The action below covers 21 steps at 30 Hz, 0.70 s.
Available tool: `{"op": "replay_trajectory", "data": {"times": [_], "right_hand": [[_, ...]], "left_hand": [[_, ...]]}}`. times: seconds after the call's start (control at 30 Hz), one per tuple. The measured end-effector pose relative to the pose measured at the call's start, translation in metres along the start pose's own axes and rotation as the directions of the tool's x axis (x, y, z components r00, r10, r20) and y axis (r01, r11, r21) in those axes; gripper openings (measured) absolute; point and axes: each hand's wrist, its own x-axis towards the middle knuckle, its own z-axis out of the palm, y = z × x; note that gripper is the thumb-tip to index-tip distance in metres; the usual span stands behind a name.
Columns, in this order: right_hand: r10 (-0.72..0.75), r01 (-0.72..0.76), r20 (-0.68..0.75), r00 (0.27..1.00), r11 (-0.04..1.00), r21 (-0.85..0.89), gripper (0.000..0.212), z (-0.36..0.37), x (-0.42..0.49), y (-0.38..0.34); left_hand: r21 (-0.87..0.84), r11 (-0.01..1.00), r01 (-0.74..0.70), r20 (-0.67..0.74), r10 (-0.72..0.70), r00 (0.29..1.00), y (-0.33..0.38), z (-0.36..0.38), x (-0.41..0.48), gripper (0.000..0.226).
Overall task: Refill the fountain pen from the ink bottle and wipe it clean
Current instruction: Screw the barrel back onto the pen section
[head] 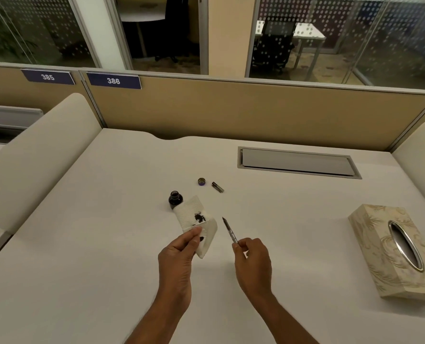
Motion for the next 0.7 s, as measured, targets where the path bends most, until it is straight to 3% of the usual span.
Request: {"op": "replay_trajectory", "data": {"times": [0.37, 0.7], "right_hand": [[-0.043, 0.035, -0.031, 0.999, 0.974, -0.225, 0.01, 0.05, 0.016, 0.036], [-0.02, 0.011, -0.027, 0.999, 0.961, -0.276, 0.011, 0.059, 0.015, 0.049]], "left_hand": [[0.009, 0.999, 0.043, 0.0, -0.043, 0.999, -0.018, -0.019, 0.031, 0.028], [0.003, 0.999, 0.051, 0.029, -0.051, 0.998, -0.019, -0.023, 0.042, 0.029]]}}
